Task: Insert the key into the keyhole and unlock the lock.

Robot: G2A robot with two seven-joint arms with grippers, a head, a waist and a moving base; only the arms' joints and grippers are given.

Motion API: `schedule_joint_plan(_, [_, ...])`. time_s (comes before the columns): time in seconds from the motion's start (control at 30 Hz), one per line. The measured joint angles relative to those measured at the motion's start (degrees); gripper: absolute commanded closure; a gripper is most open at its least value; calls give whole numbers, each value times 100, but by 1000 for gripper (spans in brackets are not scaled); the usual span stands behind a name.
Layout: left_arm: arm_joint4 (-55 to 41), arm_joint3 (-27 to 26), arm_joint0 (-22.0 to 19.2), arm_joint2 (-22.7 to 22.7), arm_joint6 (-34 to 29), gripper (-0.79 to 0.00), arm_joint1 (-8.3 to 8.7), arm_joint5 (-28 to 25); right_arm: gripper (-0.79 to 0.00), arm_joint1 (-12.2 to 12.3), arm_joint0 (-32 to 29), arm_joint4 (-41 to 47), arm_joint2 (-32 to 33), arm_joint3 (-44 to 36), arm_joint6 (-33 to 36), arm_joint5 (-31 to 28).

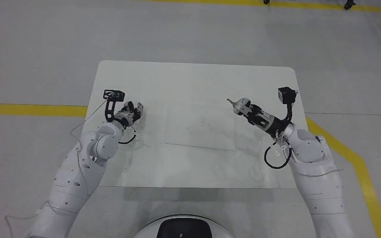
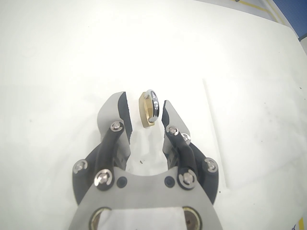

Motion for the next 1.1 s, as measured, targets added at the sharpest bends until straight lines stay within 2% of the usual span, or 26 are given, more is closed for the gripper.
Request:
schedule_joint_plan(0.03, [-17,31,-14,6,7,-92,-6,-10,0,0,0,0,0,0,0,0])
schedule_joint_plan(0.13, [-116,101,-46,14,33,-9,-24,-67,0,0,0,0,0,0,0,0])
schedule_joint_plan(0.43, [-324,291,-141,17,-3,0,-56,-298,0,0,0,0,0,0,0,0])
schedule_joint_plan(0.57, [-742,137,-38,-133,223,0,-59,-646,0,0,0,0,0,0,0,0])
schedule_joint_plan(0.73, [-2635,-37,259,-594,408,0,-74,-1791,0,0,0,0,0,0,0,0])
schedule_joint_plan(0.9, [-4971,145,466,-955,-208,0,-72,-2748,0,0,0,0,0,0,0,0])
schedule_joint_plan(1.1, [-6727,218,516,-882,-985,0,-109,-3064,0,0,0,0,0,0,0,0])
